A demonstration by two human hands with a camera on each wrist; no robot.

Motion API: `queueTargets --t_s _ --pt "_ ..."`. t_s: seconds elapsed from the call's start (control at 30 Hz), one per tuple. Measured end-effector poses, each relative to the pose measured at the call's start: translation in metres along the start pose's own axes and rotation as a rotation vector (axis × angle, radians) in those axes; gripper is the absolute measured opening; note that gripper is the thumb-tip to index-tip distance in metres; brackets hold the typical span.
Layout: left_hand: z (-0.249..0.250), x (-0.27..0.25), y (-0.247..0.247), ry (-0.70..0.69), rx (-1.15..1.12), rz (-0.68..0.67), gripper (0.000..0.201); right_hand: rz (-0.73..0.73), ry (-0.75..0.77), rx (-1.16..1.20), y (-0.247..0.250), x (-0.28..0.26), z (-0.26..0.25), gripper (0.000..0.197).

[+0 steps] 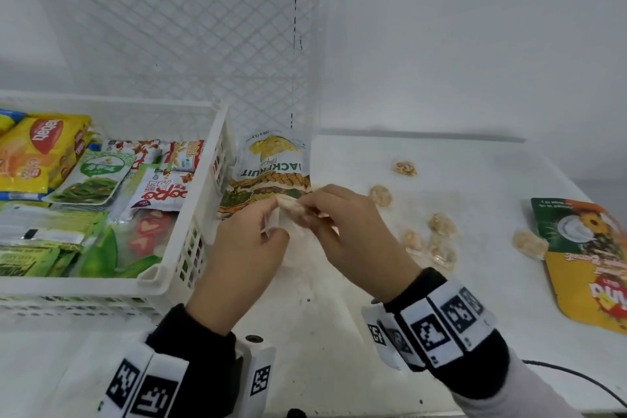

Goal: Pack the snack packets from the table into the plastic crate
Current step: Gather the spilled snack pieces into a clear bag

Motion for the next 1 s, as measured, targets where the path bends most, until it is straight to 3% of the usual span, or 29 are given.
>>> queueTargets --t_s 0.1,0.2,0.3,0.47,0.53,0.57,0.63,0.7,0.73,0.8,0.83,0.93,1.0 --pt "0.000 0.000 -0.001 0.000 0.004 0.033 0.046 -0.084 -0.003 -0.112 -0.004 -0.004 0.003 0.015" --pt "-0.003 0.001 -0.006 0.020 0.052 0.034 0.034 -0.282 0.028 -0.311 -0.013 -0.008 0.000 0.027" --pt "0.001 -0.002 -0.013 -0.030 0.145 0.018 0.027 -0.386 0.046 -0.473 -0.012 -0.006 -0.004 0.033" --pt "0.013 -0.011 -0.017 -0.090 0.295 0.059 0.033 -0.430 -0.001 -0.666 -0.012 0.000 -0.012 0.015" --pt "0.016 -0.010 -0.018 -0.085 0.311 0.056 0.037 -0.423 -0.042 -0.730 -0.014 0.001 -0.017 0.030" --pt "0.016 -0.009 -0.018 -0.085 0.309 0.060 0.039 -0.374 -0.063 -0.702 -0.013 0.002 -0.017 0.033" --pt "0.013 -0.005 -0.016 -0.075 0.286 0.058 0.043 -0.306 -0.048 -0.507 -0.011 0.005 -0.011 0.015" --pt "0.008 0.000 -0.010 -0.044 0.255 0.067 0.045 -0.279 -0.145 -0.089 -0.004 0.012 0.003 0.006" --pt "0.005 0.002 -0.007 -0.016 0.234 0.075 0.045 -0.198 -0.211 0.126 0.002 0.017 0.012 0.003" --pt "-0.002 0.006 -0.003 0.058 0.158 0.071 0.047 -0.020 -0.352 0.320 0.007 0.025 0.040 0.018" --pt "-0.004 0.007 -0.001 0.084 0.110 0.059 0.047 -0.005 -0.410 0.272 0.006 0.030 0.055 0.021" --pt "-0.010 0.009 -0.003 0.103 -0.013 0.028 0.048 -0.279 -0.488 -0.173 -0.015 0.042 0.098 0.029" --pt "-0.012 0.009 -0.007 0.095 -0.031 0.023 0.048 -0.532 -0.429 -0.365 -0.038 0.051 0.114 0.032"
Point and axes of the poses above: each hand's wrist, its own x-axis towards the middle knuckle, its own y-axis out of the back of the hand, z = x × y, the point moved 3 cm from there along x, towards the middle knuckle, and after that the axes turned 1 degree about y, right-handed, at the moved point
